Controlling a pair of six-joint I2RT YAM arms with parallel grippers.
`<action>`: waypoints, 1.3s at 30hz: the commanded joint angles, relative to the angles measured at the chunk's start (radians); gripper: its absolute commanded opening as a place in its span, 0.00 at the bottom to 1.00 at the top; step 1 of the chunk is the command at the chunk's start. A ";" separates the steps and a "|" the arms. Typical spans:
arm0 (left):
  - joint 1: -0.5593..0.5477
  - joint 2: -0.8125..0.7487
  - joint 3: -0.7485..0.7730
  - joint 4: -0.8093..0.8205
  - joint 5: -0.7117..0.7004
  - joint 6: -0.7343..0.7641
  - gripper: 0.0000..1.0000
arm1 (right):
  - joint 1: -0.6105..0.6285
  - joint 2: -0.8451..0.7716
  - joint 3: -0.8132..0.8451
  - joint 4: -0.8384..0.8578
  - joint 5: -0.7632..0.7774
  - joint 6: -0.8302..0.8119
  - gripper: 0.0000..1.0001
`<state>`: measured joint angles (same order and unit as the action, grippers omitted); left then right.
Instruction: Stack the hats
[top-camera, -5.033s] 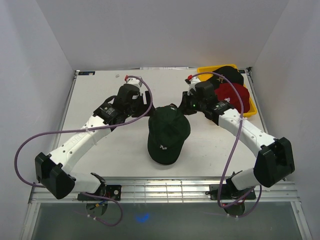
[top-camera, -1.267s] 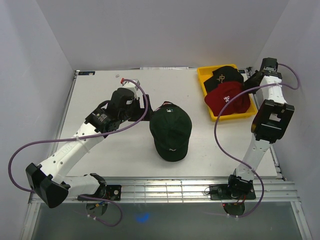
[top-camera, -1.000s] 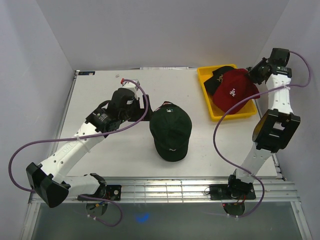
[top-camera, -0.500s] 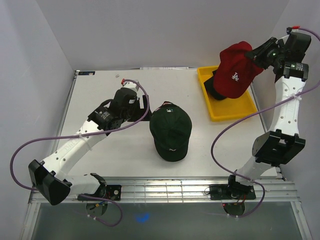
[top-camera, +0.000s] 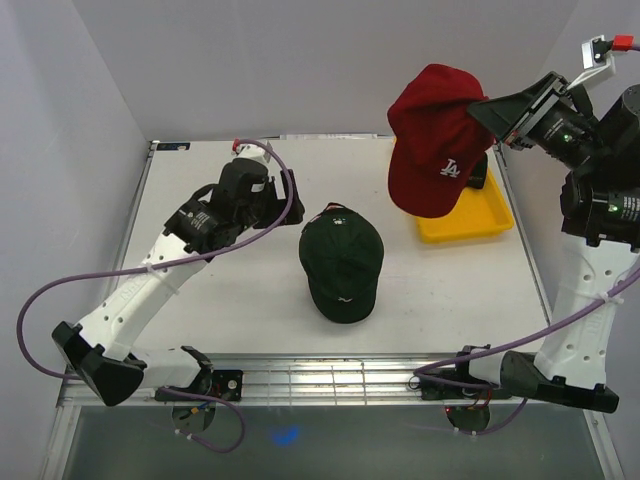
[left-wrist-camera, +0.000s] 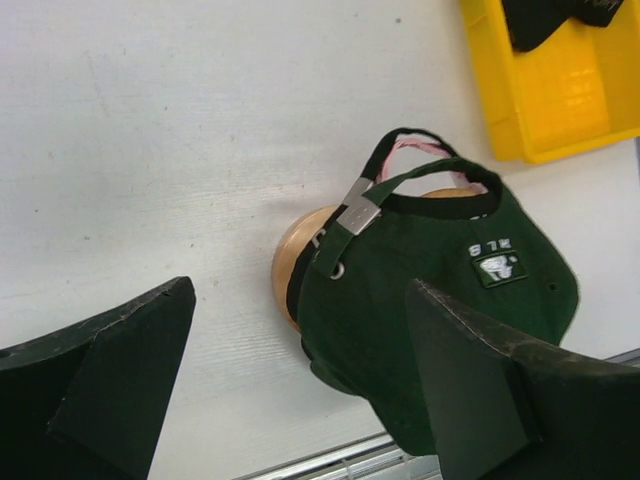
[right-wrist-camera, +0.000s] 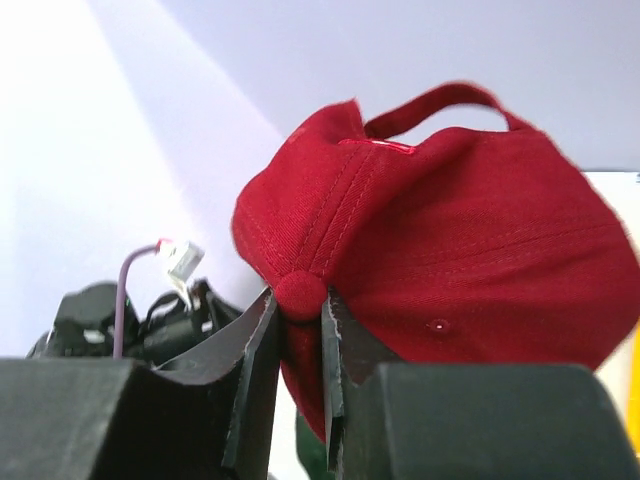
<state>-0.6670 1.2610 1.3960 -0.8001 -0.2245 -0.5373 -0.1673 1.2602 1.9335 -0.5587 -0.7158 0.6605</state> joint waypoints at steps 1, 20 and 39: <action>-0.005 -0.017 0.096 -0.025 -0.004 -0.030 0.98 | 0.047 -0.042 -0.024 -0.007 -0.050 0.011 0.14; -0.005 -0.144 0.106 0.007 -0.073 -0.174 0.98 | 0.537 -0.130 -0.104 -0.150 0.346 -0.070 0.11; -0.005 -0.262 0.142 -0.048 -0.312 -0.216 0.98 | 0.930 0.051 0.082 -0.340 0.872 -0.116 0.08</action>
<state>-0.6670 1.0035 1.4906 -0.8280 -0.4706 -0.7521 0.7540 1.3430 1.9858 -0.9463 0.0807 0.5426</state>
